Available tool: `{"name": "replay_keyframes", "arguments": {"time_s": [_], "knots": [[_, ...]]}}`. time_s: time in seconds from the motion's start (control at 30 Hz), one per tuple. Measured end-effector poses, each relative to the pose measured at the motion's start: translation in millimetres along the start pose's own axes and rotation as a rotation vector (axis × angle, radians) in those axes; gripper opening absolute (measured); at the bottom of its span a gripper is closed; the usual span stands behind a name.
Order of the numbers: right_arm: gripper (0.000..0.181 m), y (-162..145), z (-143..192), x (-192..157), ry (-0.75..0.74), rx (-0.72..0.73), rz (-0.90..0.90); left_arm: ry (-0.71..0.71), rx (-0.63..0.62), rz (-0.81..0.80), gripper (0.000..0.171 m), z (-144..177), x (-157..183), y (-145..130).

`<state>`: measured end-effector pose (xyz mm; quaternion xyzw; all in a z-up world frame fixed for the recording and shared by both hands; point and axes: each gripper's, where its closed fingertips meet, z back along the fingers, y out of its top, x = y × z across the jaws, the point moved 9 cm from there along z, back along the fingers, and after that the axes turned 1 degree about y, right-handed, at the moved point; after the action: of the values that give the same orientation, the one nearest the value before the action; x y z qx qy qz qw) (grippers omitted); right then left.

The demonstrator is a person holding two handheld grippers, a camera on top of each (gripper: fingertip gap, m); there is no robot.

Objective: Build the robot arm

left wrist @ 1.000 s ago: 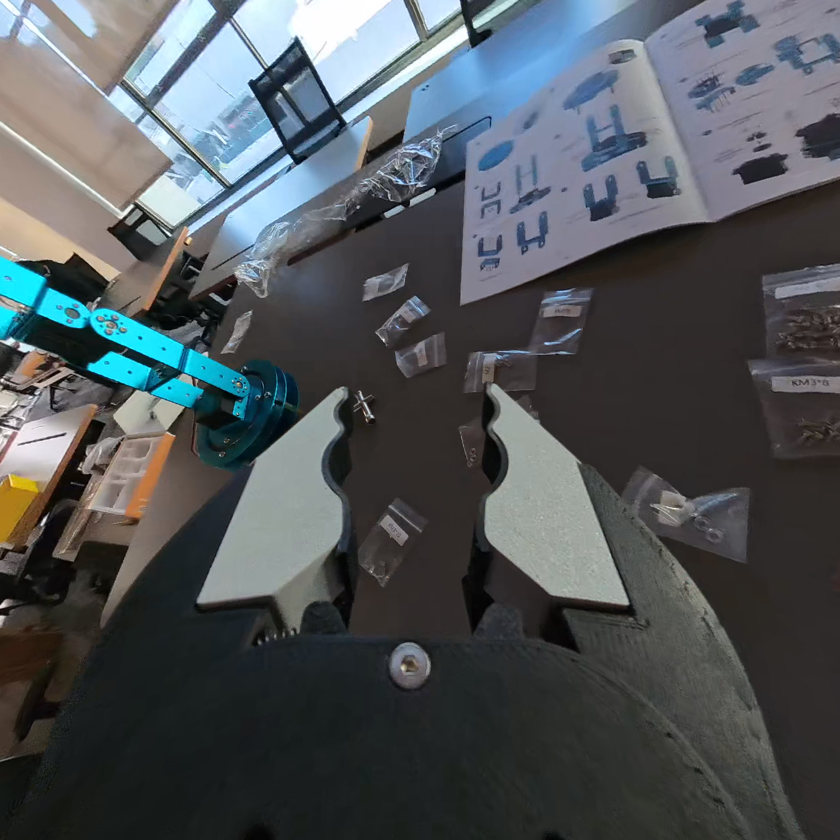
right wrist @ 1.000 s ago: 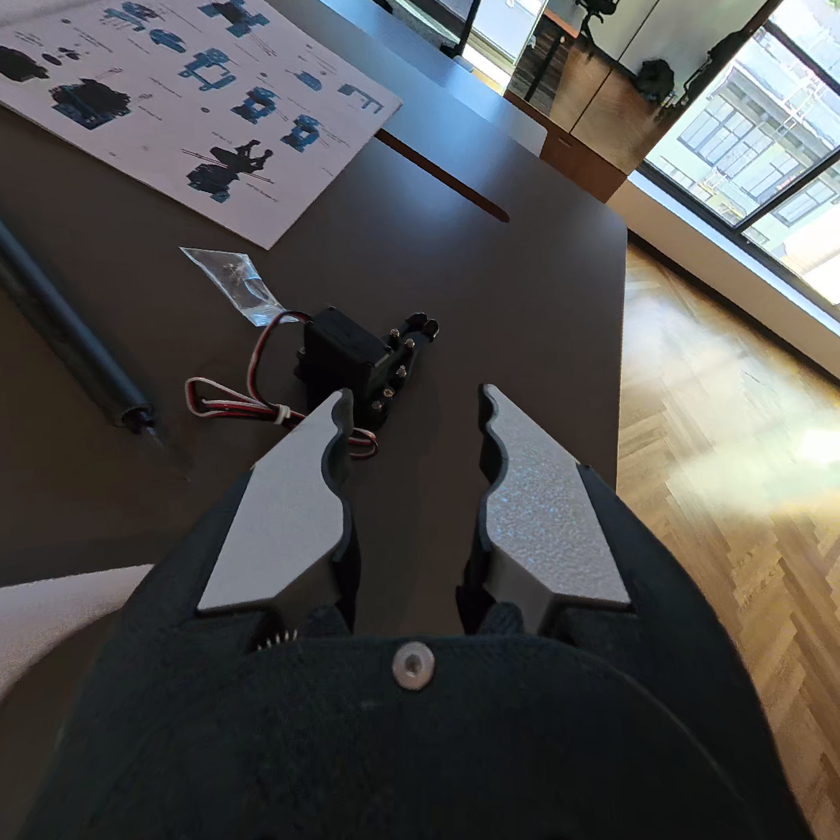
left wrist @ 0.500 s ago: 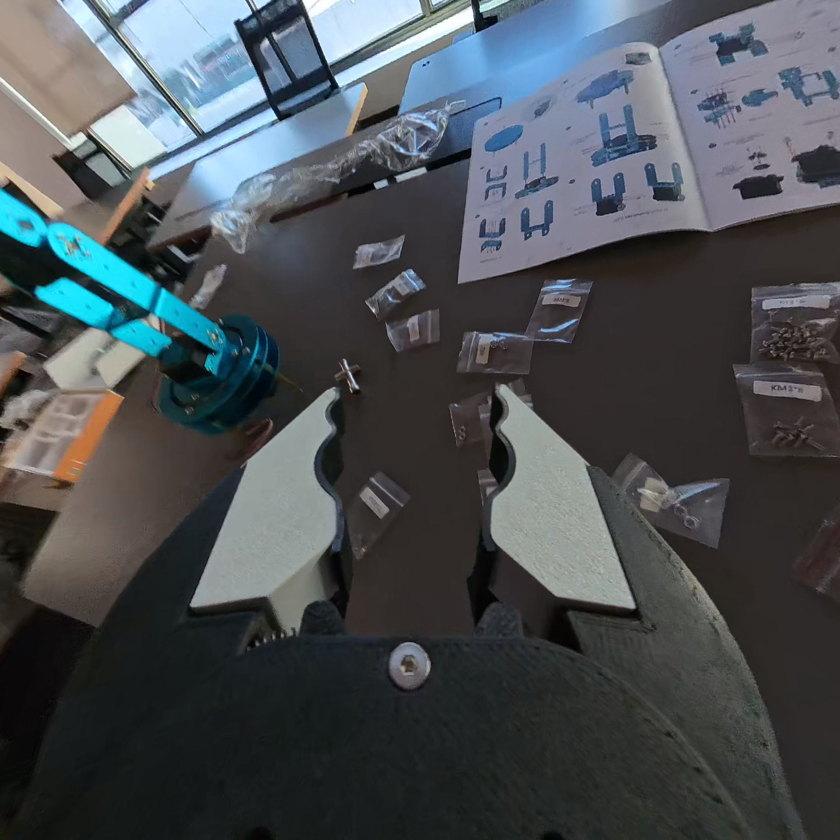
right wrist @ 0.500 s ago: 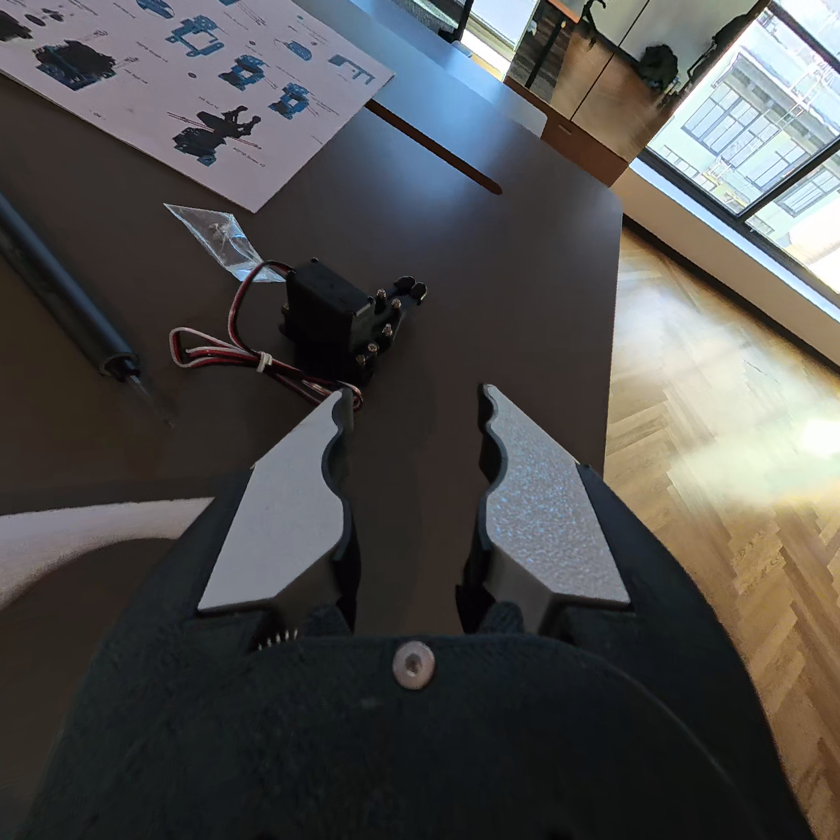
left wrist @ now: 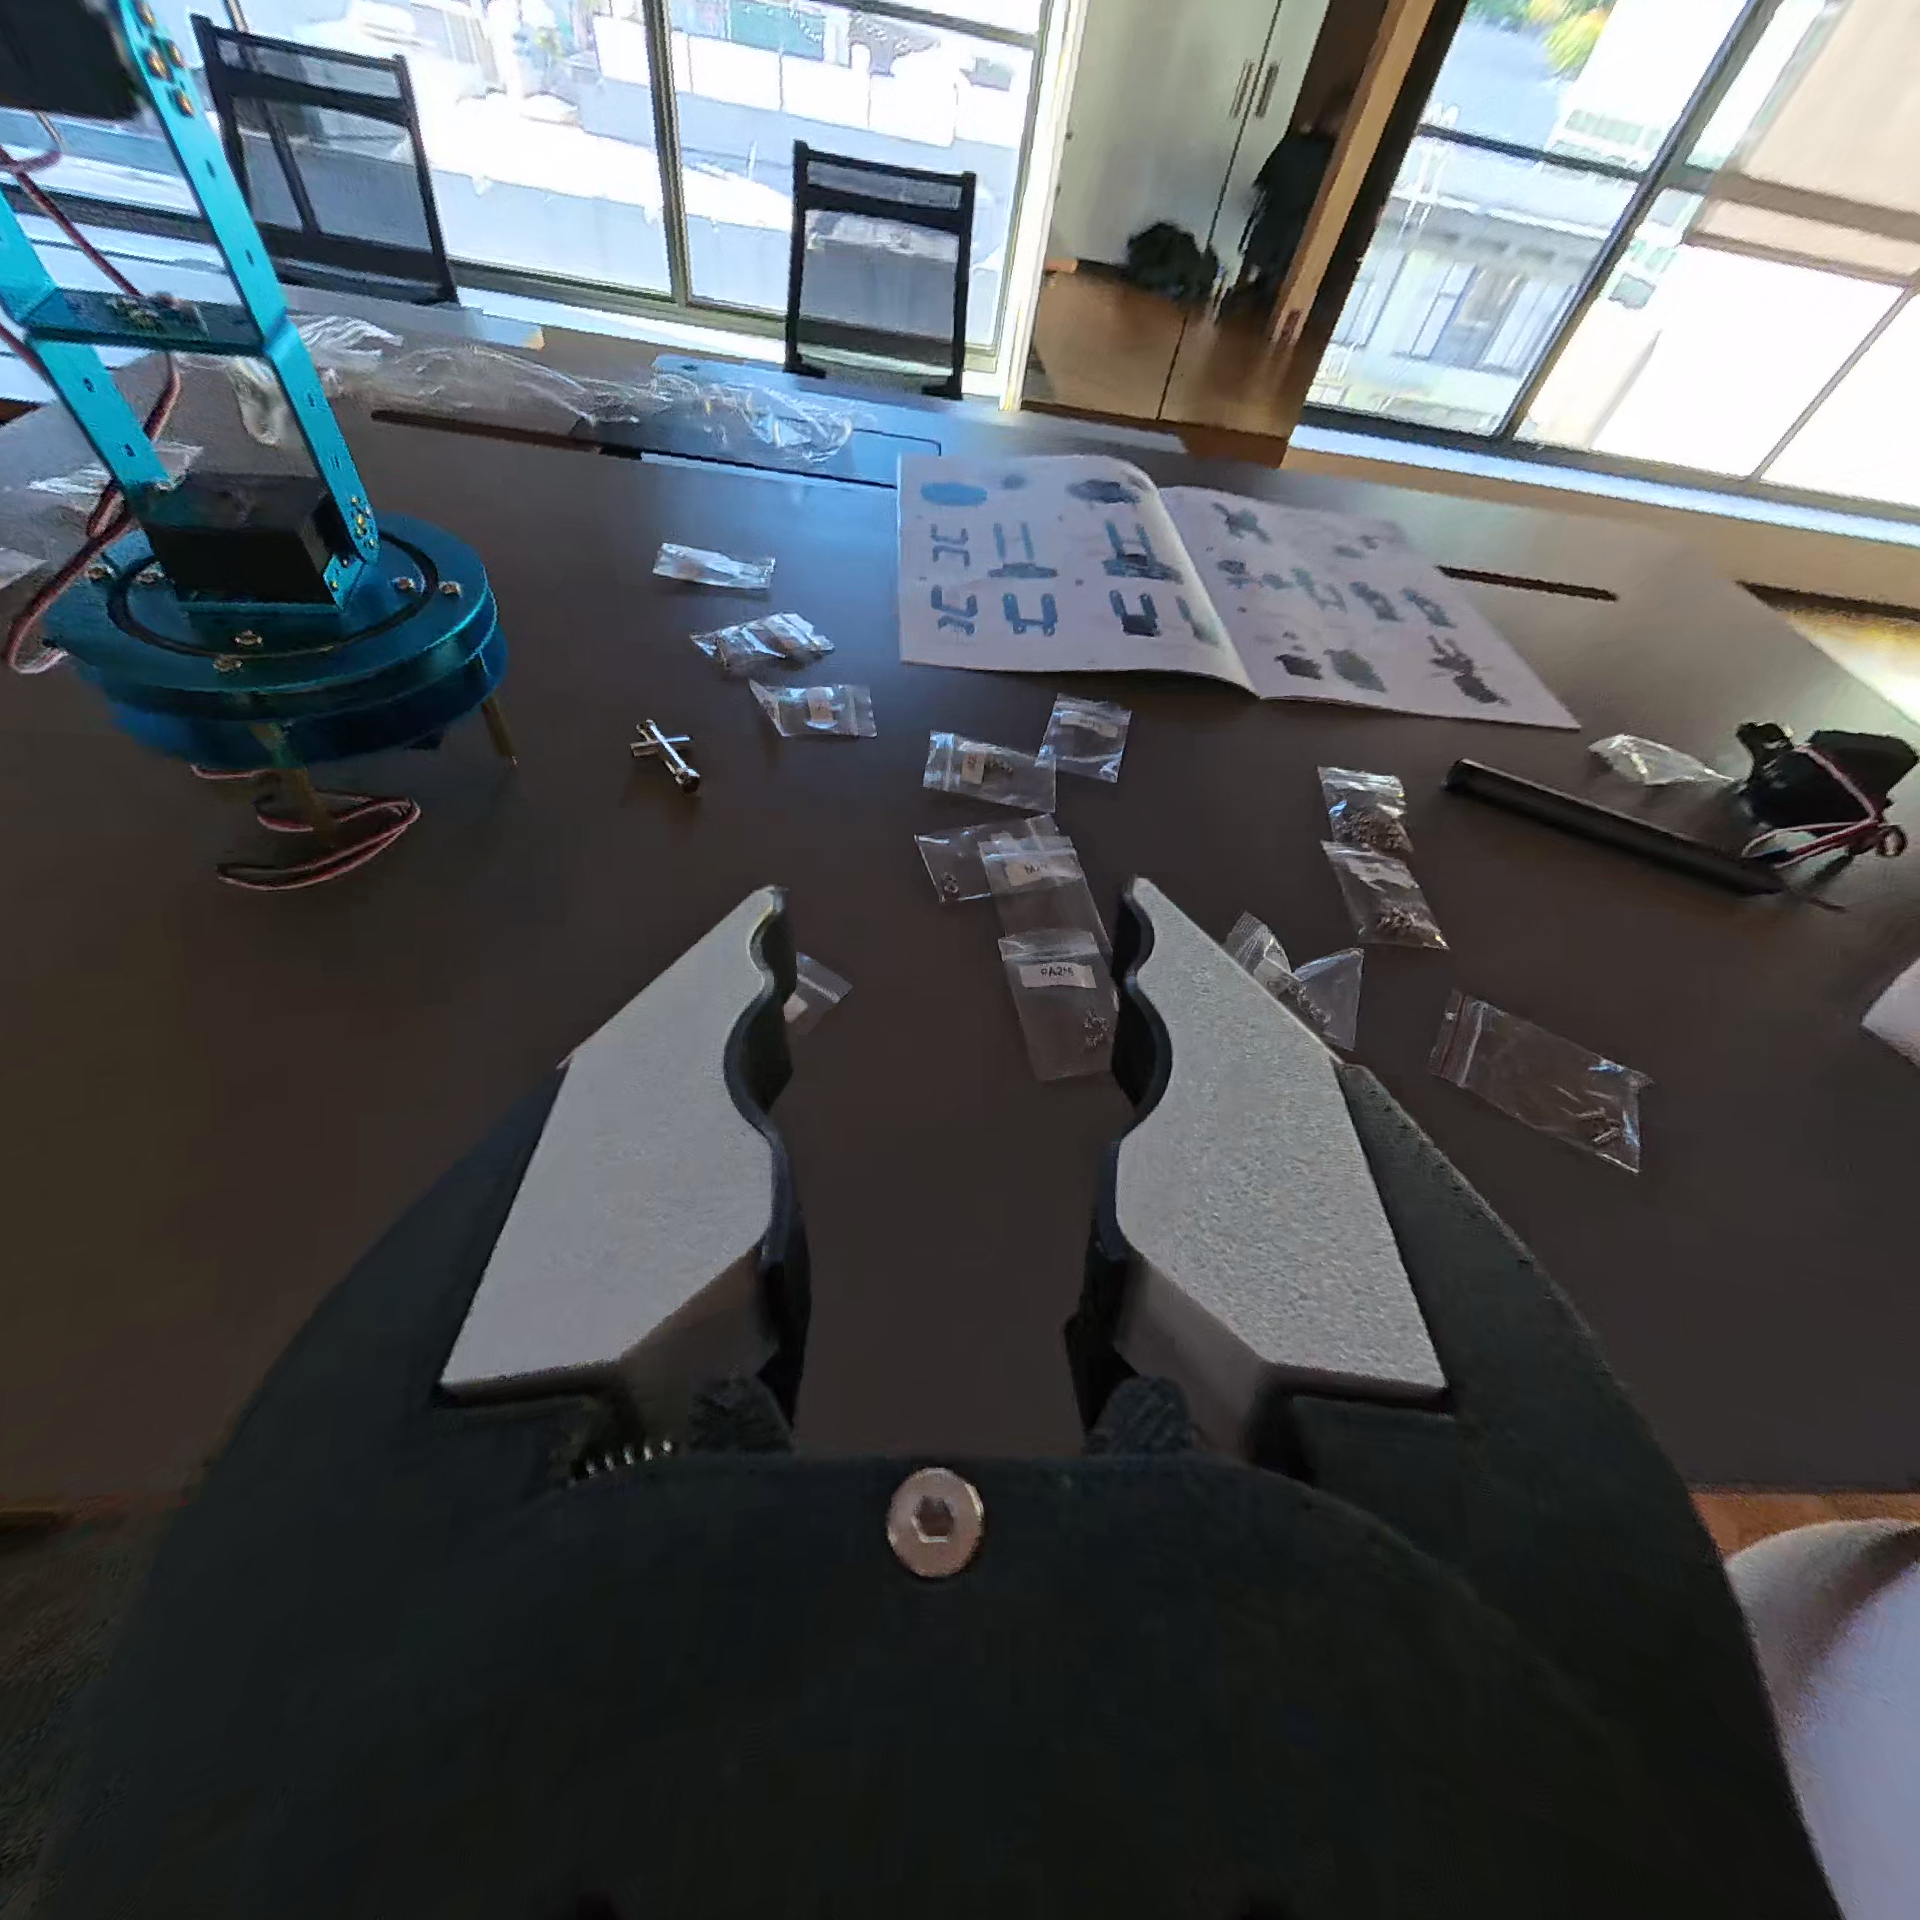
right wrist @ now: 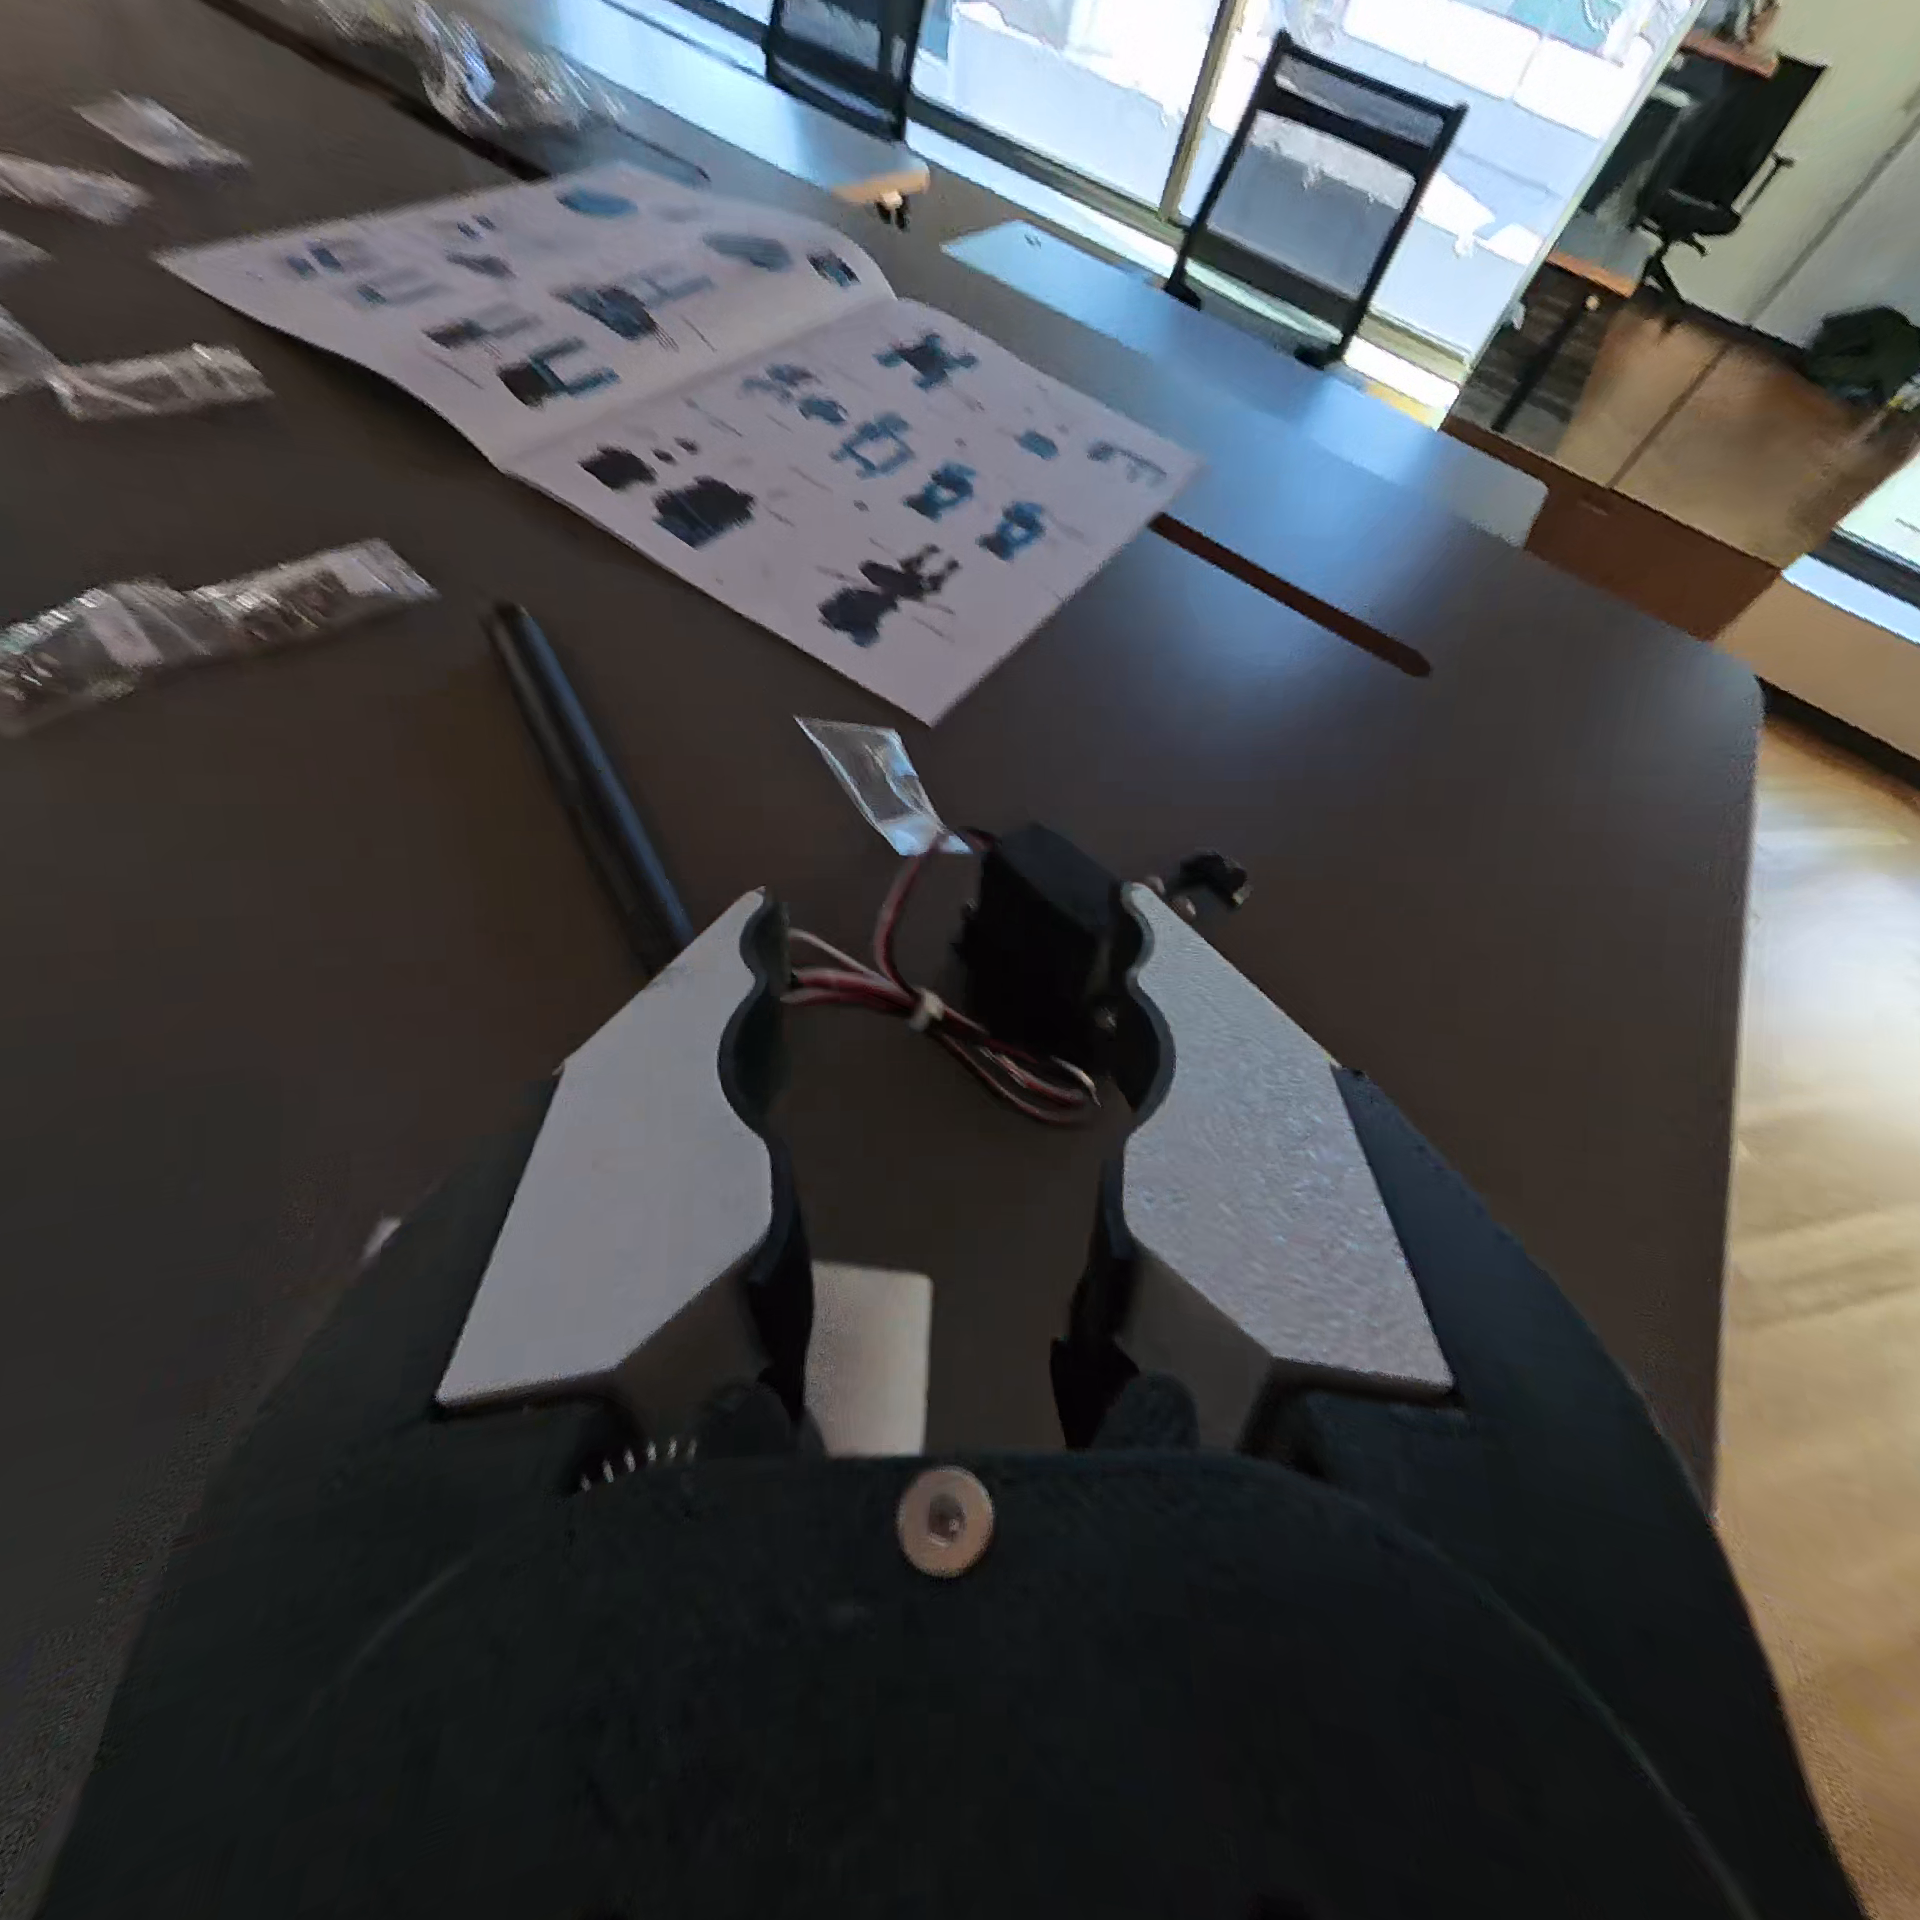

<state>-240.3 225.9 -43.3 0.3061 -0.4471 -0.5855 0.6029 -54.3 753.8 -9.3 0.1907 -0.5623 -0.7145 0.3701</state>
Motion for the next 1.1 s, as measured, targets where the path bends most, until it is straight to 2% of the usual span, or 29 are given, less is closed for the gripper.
{"name": "replay_keyframes", "arguments": {"time_s": [0.1,0.27,0.37,0.47,0.53,0.63,0.7,0.77,0.87,0.97,1.03,1.1], "knots": [[0.059,17,-8,-27,0.042,0.053,0.027,-0.040,0.000,-0.021,0.061,-2,-12,1],[0.055,25,-24,-80,-0.019,0.009,0.132,-0.105,-0.070,-0.105,0.056,-16,-38,-7],[0.054,28,-33,-112,-0.027,-0.012,0.162,-0.221,-0.125,-0.109,0.051,-29,-53,-8],[0.054,30,-39,-138,-0.046,-0.043,0.169,-0.378,-0.122,-0.116,0.041,-46,-59,-7],[0.051,35,-42,-164,0.029,-0.018,0.116,-0.471,-0.127,-0.142,0.036,-60,-57,-7],[0.046,47,-50,-217,0.248,0.032,0.092,-0.565,-0.164,-0.185,0.031,-83,-50,-6],[0.045,57,-60,-253,0.385,0.042,0.135,-0.639,-0.173,-0.199,0.031,-92,-43,-4],[0.043,63,-75,-280,0.463,0.016,0.202,-0.699,-0.173,-0.220,0.029,-97,-37,-4],[0.034,61,-100,-300,0.487,-0.104,0.290,-0.743,-0.193,-0.256,0.028,-102,-33,-6],[0.031,53,-113,-305,0.444,-0.204,0.334,-0.786,-0.200,-0.257,0.027,-102,-31,-10],[0.017,53,-113,-308,0.484,-0.190,0.273,-0.787,-0.205,-0.257,0.025,-101,-33,-12],[0.016,53,-113,-306,0.508,-0.188,0.183,-0.785,-0.212,-0.262,0.023,-101,-35,-14]]}}
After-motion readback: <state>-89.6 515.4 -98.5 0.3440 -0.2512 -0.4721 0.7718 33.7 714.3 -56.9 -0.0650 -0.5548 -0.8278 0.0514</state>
